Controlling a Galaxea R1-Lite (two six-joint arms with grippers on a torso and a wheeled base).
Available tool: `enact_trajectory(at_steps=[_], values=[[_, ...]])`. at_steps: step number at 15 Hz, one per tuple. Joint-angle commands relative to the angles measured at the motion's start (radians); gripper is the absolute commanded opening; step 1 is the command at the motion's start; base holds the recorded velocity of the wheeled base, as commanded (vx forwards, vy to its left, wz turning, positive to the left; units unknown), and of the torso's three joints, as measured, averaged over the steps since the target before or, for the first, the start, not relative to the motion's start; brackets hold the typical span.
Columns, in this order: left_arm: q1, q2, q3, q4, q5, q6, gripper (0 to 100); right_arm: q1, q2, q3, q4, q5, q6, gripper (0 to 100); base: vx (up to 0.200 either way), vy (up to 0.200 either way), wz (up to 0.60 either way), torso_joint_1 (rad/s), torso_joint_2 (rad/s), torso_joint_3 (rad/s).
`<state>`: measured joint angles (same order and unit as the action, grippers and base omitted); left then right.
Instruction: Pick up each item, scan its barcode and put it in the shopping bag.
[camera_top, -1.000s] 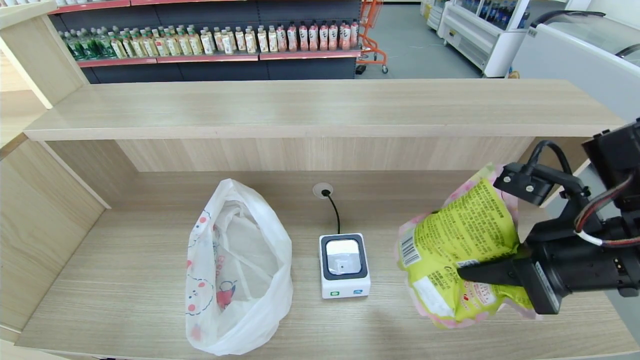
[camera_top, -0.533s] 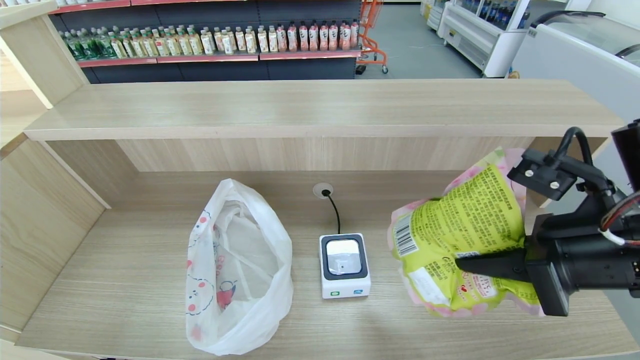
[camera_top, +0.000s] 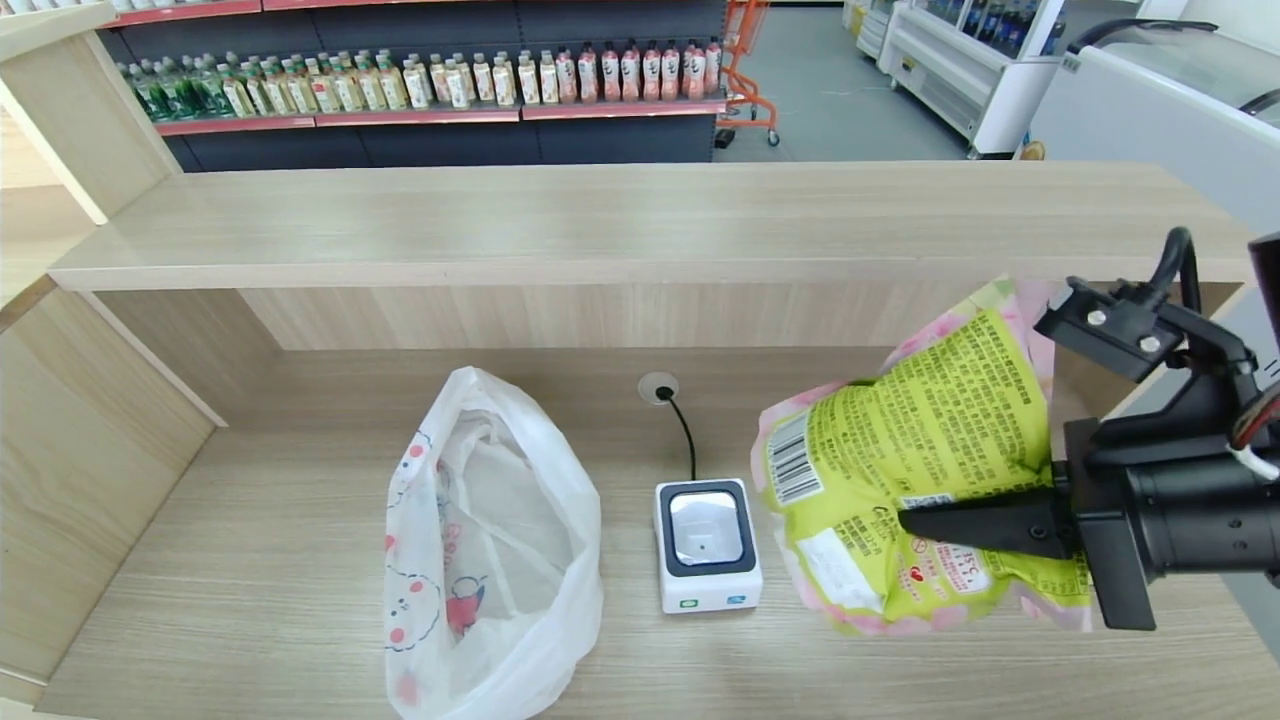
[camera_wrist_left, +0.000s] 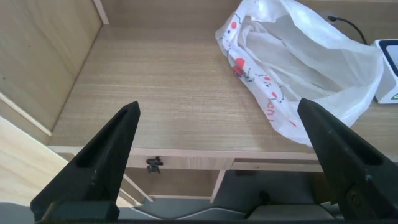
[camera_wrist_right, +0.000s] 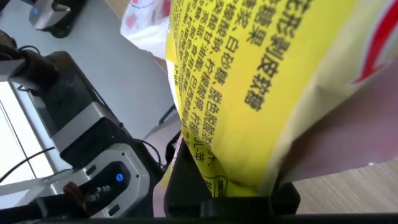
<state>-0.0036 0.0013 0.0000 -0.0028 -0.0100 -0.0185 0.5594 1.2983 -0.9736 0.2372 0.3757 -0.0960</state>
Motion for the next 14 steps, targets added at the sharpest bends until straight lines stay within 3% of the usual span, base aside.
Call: enact_trajectory(at_steps=[1, 5, 10, 14], values=[[0.001, 0.0, 0.0, 0.0, -0.001, 0.0, 100, 0.002, 0.009, 0.0, -0.004, 0.015, -0.001, 0, 0.0, 0.2, 0.0, 0.027, 0.01, -0.002], [0.001, 0.0, 0.0, 0.0, -0.001, 0.0, 100, 0.001, 0.05, 0.001, -0.044, 0.037, -0.001, 0, 0.0, 0.2, 0.0, -0.001, 0.0, 0.005], [0.001, 0.0, 0.0, 0.0, -0.001, 0.003, 100, -0.001, 0.22, -0.007, -0.228, 0.038, -0.008, 0, 0.0, 0.2, 0.0, 0.0, 0.0, 0.002], [0.001, 0.0, 0.0, 0.0, -0.002, 0.011, 100, -0.001, 0.346, -0.025, -0.326, 0.037, -0.011, 0, 0.0, 0.0, 0.0, 0.0, 0.0, 0.0]])
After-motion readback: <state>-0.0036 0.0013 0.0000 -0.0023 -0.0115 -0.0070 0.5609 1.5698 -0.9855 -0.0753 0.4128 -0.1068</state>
